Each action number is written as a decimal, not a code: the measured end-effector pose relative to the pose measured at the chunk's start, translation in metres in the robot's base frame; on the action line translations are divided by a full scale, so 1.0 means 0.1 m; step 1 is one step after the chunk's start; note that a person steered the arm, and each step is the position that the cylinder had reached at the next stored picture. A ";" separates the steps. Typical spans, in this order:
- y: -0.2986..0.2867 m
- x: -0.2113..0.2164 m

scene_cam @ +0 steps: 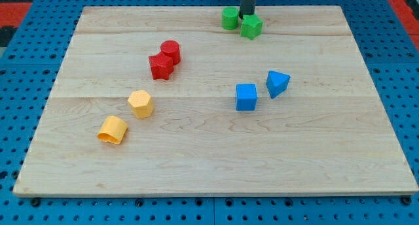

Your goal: Slide the green star a bit left

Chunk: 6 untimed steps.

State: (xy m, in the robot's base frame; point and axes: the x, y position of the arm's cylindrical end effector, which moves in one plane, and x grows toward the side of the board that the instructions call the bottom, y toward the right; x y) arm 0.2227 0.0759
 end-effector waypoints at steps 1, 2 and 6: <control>0.00 0.00; -0.09 0.08; -1.09 1.27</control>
